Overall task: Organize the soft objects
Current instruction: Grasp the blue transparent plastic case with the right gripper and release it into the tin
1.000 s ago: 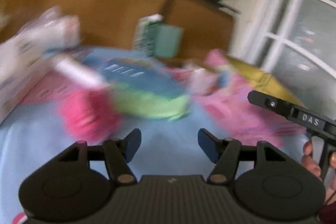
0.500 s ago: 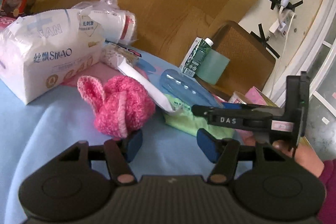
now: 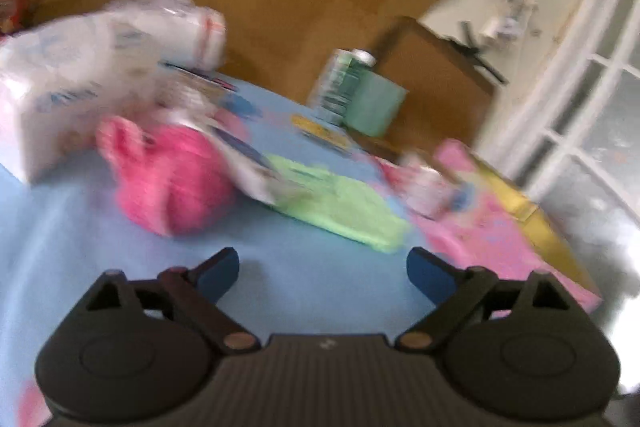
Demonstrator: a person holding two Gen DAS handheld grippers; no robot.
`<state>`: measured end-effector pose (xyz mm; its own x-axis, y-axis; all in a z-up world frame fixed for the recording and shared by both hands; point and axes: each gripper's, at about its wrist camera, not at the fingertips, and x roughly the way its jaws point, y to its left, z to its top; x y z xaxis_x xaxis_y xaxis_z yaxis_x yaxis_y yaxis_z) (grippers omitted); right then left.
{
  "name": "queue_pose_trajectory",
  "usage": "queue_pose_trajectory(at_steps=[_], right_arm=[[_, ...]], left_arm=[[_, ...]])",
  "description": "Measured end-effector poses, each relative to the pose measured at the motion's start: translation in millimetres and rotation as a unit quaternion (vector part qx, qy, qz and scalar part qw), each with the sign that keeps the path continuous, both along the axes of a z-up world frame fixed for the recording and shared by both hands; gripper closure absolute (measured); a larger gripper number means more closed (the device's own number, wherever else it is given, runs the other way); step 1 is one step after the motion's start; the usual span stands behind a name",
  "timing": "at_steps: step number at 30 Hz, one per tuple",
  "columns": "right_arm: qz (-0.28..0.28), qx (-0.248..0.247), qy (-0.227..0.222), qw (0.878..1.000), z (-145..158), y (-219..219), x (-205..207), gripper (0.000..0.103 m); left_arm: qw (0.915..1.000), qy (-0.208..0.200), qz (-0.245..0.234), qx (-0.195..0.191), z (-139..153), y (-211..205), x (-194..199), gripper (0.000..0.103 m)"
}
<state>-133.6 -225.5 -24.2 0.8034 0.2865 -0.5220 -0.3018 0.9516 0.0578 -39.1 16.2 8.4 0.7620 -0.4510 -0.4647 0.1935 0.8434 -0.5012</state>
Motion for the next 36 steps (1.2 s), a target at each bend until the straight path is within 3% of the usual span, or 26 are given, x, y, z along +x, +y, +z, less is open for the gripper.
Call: queue_pose_trajectory(at_steps=[2, 4, 5, 6, 8, 11, 15, 19, 21, 26, 30, 33, 36], right_arm=[[0.002, 0.004, -0.006, 1.0, -1, 2, -4, 0.029], [0.001, 0.003, -0.009, 1.0, -3, 1, 0, 0.029], [0.001, 0.005, -0.009, 1.0, -4, 1, 2, 0.031], [0.004, 0.012, -0.009, 1.0, -4, 3, 6, 0.043], [0.009, 0.024, -0.019, 0.999, -6, 2, 6, 0.046], [0.0, 0.045, -0.025, 0.999, -3, -4, -1, 0.047], [-0.038, 0.048, -0.095, 0.994, 23, -27, -9, 0.047], [-0.09, 0.055, -0.139, 0.985, 41, -57, 11, 0.047], [-0.116, 0.059, -0.142, 0.981, 43, -71, 28, 0.047], [-0.156, 0.084, -0.102, 0.979, 35, -103, 85, 0.046], [-0.18, 0.06, -0.088, 0.978, 21, -106, 109, 0.038], [-0.182, 0.076, -0.12, 0.973, 21, -113, 82, 0.038], [-0.179, 0.096, -0.155, 0.967, 26, -109, 54, 0.038]], left_arm=[[0.999, -0.004, -0.042, -0.013, 8, -22, -10, 0.01], [0.9973, 0.005, -0.071, 0.017, 14, -52, -14, 0.01], [0.9958, 0.018, -0.085, 0.031, 13, -65, -12, 0.014], [0.9933, 0.036, -0.102, 0.04, 10, -79, -8, 0.017], [0.9881, 0.069, -0.132, 0.038, 0, -99, 3, 0.033], [0.9875, 0.063, -0.138, 0.041, 8, -119, 4, 0.037], [0.9834, -0.005, -0.177, 0.038, 47, -150, 2, 0.039], [0.9771, -0.028, -0.205, 0.048, 74, -198, 29, 0.04], [0.9752, -0.029, -0.211, 0.06, 73, -224, 46, 0.04], [0.9765, -0.028, -0.185, 0.106, 59, -269, 81, 0.034], [0.9822, -0.026, -0.163, 0.09, 61, -252, 87, 0.034], [0.9826, -0.057, -0.164, 0.065, 72, -207, 68, 0.032], [0.9847, -0.073, -0.149, 0.054, 66, -151, 40, 0.028]])
